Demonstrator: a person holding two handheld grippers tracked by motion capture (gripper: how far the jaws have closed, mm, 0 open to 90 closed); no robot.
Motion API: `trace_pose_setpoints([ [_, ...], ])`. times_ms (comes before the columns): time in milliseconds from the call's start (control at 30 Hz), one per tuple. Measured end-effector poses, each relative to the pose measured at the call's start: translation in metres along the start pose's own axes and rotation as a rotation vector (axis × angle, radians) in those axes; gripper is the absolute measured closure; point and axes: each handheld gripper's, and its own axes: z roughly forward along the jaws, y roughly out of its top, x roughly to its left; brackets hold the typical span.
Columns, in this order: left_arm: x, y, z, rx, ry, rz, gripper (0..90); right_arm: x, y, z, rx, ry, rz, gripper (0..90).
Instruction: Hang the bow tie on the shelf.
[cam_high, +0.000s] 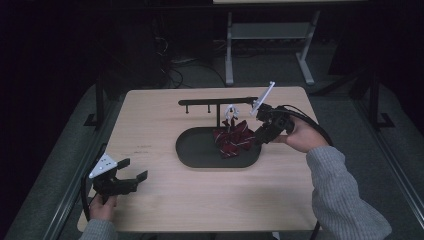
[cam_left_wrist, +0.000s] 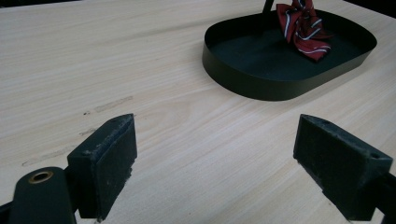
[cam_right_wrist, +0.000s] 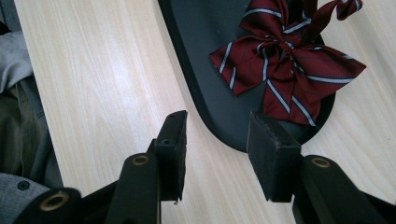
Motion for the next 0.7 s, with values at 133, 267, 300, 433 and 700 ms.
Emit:
trace_pose_setpoints([
  [133,-0.001,0.0,0.0,0.002,-0.002,-0.001,12.9,0.002,-0.005,0.002,-0.005,0.002,-0.003,56.9],
  [267,-0.001,0.0,0.001,0.006,-0.002,0.0,12.9,0.003,-0.01,0.003,-0.004,0.004,0.004,56.3],
  [300,-0.001,0.0,0.0,0.004,-0.002,0.0,12.9,0.003,-0.012,0.003,-0.006,0.003,0.003,56.3],
  [433,0.0,0.0,0.0,0.001,-0.002,-0.002,12.9,0.004,-0.018,0.004,-0.013,-0.001,0.012,55.4],
  [700,-0.001,0.0,0.0,0.002,-0.004,0.001,12.9,0.007,-0.031,0.005,-0.027,-0.003,0.025,54.8],
])
